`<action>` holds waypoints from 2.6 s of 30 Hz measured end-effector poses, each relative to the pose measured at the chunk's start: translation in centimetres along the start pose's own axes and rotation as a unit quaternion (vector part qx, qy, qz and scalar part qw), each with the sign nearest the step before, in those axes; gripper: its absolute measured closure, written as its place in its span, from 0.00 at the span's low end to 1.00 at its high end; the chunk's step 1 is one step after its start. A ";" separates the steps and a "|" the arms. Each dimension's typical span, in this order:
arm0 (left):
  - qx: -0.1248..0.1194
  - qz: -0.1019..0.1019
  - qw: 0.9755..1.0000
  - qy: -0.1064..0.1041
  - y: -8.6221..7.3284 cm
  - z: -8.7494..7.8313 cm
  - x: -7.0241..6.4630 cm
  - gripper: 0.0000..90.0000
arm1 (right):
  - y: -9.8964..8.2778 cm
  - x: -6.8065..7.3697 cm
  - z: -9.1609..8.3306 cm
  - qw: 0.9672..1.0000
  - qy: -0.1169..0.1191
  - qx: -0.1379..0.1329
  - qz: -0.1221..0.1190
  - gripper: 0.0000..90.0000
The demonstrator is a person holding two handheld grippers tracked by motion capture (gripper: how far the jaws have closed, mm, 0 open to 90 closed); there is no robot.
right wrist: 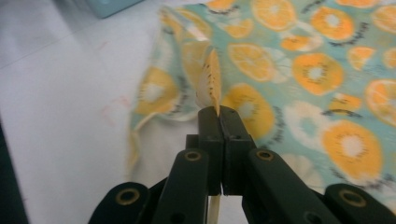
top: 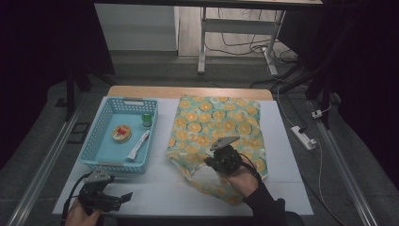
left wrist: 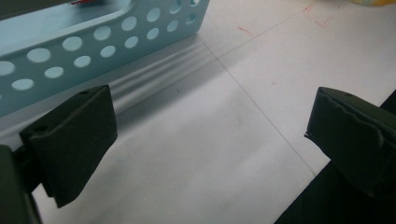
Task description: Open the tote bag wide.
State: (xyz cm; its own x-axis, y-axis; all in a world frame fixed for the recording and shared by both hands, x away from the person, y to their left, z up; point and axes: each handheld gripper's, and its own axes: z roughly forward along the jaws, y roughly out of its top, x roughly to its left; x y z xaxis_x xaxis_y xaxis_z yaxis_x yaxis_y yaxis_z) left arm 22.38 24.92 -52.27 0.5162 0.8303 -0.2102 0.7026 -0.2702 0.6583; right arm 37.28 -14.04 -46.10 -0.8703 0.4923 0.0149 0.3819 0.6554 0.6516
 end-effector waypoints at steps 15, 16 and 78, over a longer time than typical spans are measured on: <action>0.000 -0.001 1.000 -0.002 0.0 0.0 0.1 0.02 | 4.3 -5.1 1.3 1.000 -0.003 -0.014 -0.009 0.99; 0.000 -0.001 1.000 -0.002 0.0 0.0 0.1 0.02 | 4.5 -5.6 1.5 1.000 -0.004 -0.016 -0.009 0.99; 0.012 0.004 1.000 0.001 0.1 0.2 -0.1 0.03 | 0.8 -7.8 0.6 0.998 -0.007 -0.015 0.056 0.03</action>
State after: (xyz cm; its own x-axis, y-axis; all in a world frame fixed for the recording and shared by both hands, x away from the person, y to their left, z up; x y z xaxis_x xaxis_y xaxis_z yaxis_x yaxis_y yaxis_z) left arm 22.50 24.67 -52.33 0.5215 0.8288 -0.2027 0.7094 -0.2891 0.6427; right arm 44.55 -17.00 -46.10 -0.8187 0.5688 0.0786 0.4661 0.5783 0.6695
